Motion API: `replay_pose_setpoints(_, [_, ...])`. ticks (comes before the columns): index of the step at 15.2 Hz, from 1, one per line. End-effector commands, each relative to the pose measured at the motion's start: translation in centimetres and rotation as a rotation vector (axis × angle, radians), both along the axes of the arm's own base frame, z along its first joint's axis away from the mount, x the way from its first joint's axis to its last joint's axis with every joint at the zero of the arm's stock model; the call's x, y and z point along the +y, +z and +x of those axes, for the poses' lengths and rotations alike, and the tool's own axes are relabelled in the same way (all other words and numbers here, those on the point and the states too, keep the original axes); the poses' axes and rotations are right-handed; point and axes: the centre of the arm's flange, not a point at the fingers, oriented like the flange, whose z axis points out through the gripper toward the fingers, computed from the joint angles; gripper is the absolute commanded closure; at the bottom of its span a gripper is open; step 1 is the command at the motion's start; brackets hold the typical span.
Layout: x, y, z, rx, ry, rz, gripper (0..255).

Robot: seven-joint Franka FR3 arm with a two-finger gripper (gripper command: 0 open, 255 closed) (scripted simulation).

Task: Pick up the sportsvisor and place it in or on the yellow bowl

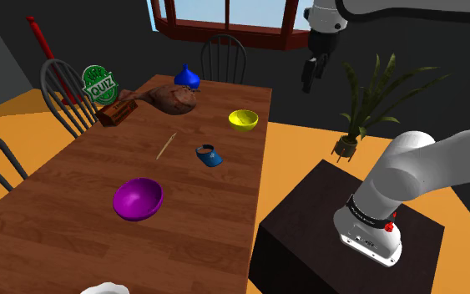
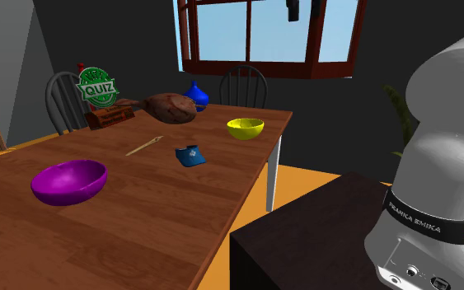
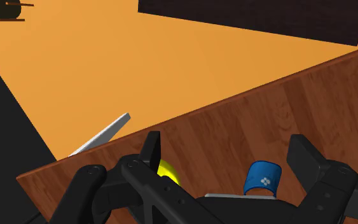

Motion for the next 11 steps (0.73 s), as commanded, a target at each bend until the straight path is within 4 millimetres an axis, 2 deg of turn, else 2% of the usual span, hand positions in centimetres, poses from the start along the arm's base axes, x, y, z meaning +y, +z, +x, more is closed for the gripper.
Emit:
replay_pose_setpoints(1, [0.0,0.0,0.0,0.000,0.000,0.000,0])
replay_pose_setpoints(11, [4.3,-9.6,8.0,-0.014,-0.078,-0.002,0])
